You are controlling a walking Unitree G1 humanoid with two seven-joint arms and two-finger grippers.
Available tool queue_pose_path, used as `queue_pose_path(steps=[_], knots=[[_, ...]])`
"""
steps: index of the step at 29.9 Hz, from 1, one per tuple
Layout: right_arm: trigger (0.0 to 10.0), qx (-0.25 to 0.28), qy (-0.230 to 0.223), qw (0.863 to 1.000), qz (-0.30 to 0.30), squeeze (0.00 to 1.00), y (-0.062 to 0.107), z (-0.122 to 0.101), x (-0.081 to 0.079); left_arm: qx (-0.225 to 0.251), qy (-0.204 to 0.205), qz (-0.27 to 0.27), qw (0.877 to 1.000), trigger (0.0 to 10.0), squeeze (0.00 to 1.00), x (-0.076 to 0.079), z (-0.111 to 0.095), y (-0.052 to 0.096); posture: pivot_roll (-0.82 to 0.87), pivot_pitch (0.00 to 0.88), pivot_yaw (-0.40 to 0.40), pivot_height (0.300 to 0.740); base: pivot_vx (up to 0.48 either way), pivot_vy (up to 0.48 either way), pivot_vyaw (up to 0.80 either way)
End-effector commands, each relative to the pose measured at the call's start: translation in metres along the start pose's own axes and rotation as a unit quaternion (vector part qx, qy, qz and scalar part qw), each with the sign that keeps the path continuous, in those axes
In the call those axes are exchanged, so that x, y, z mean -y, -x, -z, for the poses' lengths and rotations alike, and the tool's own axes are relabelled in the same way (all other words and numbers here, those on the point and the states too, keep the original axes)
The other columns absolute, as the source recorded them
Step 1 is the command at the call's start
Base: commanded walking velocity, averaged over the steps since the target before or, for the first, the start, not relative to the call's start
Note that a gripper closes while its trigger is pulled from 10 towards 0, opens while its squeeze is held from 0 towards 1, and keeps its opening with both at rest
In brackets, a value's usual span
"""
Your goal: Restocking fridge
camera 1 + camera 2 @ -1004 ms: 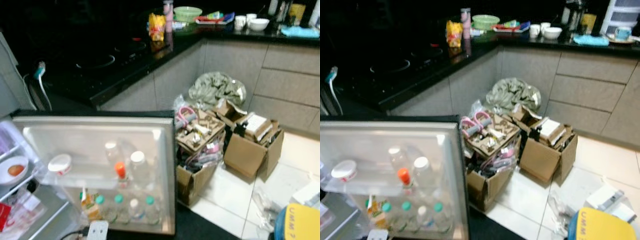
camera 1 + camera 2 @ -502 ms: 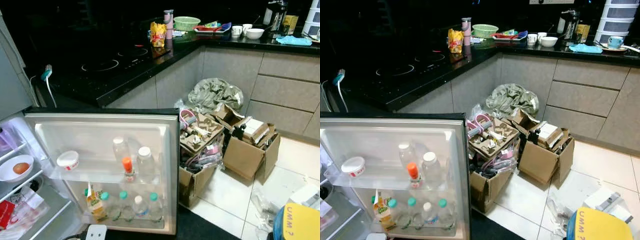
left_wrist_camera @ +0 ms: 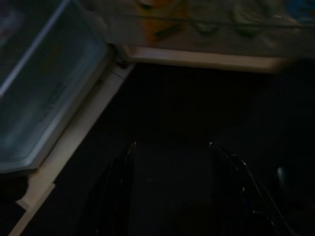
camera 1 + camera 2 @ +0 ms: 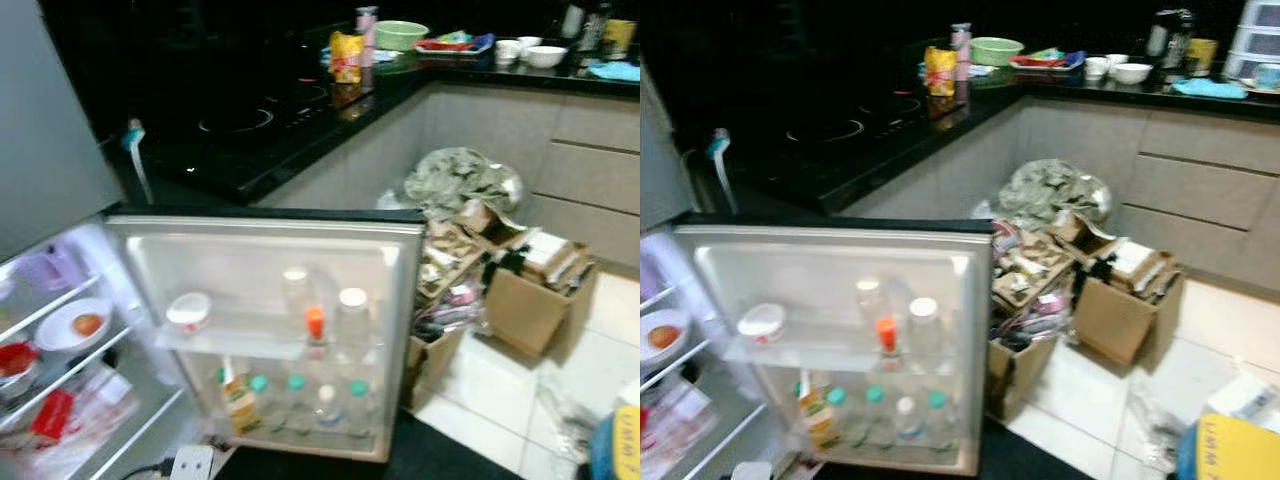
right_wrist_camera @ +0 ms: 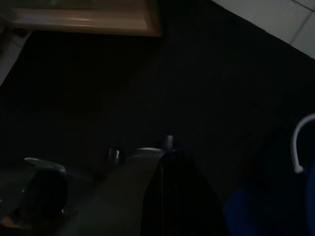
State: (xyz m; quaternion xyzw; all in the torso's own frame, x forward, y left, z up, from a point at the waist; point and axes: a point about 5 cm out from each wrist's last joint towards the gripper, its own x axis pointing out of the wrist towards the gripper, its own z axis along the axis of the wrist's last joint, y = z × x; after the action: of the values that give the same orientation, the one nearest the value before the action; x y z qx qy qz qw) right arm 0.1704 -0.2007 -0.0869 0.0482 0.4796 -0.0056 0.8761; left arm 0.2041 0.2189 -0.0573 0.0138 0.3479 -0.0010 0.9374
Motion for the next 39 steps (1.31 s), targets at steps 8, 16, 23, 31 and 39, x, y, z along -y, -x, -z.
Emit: queue_pose_path(steps=[8, 16, 23, 31, 39], knots=[[10.0, -0.006, -0.002, 1.000, 0.000, 0.00, 0.0006, 0.0051, -0.0004, -0.008, -0.006, -0.006, 1.000, 10.0, 0.00, -0.0011, 0.0057, 0.0021, -0.02, 0.086, 0.055, 0.740, 0.000, -0.360, 0.00], [10.0, -0.005, -0.005, 1.000, 0.000, 0.00, 0.0003, 0.0049, -0.0015, -0.006, -0.002, -0.006, 1.000, 10.0, 0.00, 0.0000, 0.0043, 0.0012, -0.02, 0.086, 0.058, 0.740, 0.000, 0.000, 0.00], [10.0, -0.004, -0.005, 1.000, -0.002, 0.00, 0.0001, 0.0041, -0.0021, -0.006, -0.023, 0.003, 1.000, 10.0, 0.00, 0.0000, 0.0022, 0.0007, -0.01, 0.086, 0.058, 0.740, 0.000, -0.137, 0.00], [10.0, -0.001, 0.000, 1.000, -0.002, 0.00, -0.0003, 0.0002, -0.0014, -0.009, 0.002, -0.024, 1.000, 10.0, 0.00, -0.0045, 0.0032, 0.0008, -0.02, 0.088, 0.059, 0.740, 0.000, -0.120, 0.00], [10.0, 0.002, 0.007, 1.000, -0.007, 0.00, -0.0010, -0.0033, -0.0027, 0.000, 0.000, -0.023, 1.000, 10.0, 0.00, -0.0048, 0.0012, 0.0009, -0.02, 0.091, 0.056, 0.740, 0.000, 0.000, 0.00]])
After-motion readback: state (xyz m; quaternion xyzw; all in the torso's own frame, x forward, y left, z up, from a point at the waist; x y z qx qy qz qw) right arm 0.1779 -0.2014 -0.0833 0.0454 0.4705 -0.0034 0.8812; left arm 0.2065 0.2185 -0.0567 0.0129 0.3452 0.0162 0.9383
